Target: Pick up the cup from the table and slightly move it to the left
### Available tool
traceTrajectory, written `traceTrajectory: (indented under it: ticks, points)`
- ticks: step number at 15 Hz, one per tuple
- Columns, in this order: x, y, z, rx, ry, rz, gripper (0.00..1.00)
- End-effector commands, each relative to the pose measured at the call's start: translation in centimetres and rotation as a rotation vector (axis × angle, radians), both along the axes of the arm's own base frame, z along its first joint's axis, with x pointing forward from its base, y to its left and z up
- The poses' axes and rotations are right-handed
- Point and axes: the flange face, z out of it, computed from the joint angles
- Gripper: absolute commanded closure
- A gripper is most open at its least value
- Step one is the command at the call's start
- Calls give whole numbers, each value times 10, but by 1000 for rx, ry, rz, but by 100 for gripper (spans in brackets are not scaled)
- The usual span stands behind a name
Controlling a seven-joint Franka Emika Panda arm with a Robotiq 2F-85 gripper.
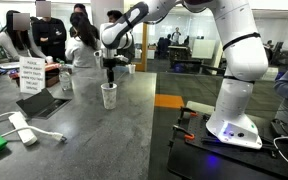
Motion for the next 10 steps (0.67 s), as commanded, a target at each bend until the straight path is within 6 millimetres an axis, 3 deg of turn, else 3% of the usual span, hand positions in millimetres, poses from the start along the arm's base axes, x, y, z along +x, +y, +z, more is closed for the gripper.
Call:
traceTrajectory:
  ticks: [1, 5, 10]
  points:
    - [-16, -2, 26, -43, 63, 0, 0]
    - [-29, 0, 63, -75, 103, -24, 0]
    - [-31, 15, 100, -91, -23, -148, 0]
